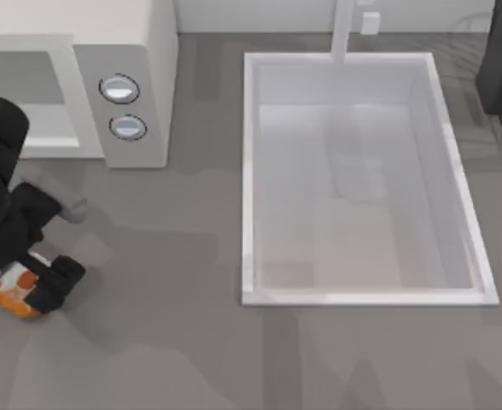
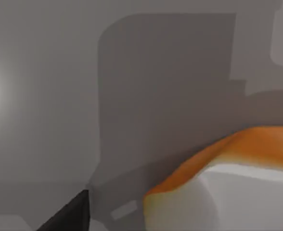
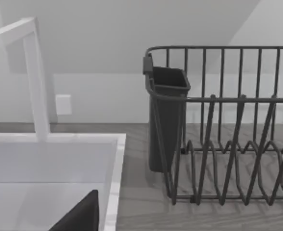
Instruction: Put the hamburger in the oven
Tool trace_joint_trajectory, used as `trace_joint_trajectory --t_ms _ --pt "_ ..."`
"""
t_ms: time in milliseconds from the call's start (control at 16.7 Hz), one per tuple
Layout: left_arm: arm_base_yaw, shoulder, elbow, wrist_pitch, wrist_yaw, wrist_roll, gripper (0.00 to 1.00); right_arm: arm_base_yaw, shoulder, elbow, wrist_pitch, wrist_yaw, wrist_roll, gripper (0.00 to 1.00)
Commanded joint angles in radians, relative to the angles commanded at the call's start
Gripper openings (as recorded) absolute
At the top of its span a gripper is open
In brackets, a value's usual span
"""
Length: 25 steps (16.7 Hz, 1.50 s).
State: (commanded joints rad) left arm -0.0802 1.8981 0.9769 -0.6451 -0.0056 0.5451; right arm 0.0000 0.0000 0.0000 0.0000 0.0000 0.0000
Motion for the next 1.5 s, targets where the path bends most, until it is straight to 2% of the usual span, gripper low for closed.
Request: trace_joint_trajectory --t_ms 240,1020,1500 --pt "0.000 0.001 -0.001 0.001 0.000 0.000 1.00 0.000 0.000 0.000 0.000 0.000 0.000 1.00" --pt "0.000 0.001 -0.001 0.001 0.000 0.000 0.02 0.000 0.000 0.000 0.000 0.000 0.000 1.00" --pt "0.000 0.001 -0.001 0.001 0.000 0.000 0.00 0.000 0.000 0.000 0.000 0.000 0.000 1.00"
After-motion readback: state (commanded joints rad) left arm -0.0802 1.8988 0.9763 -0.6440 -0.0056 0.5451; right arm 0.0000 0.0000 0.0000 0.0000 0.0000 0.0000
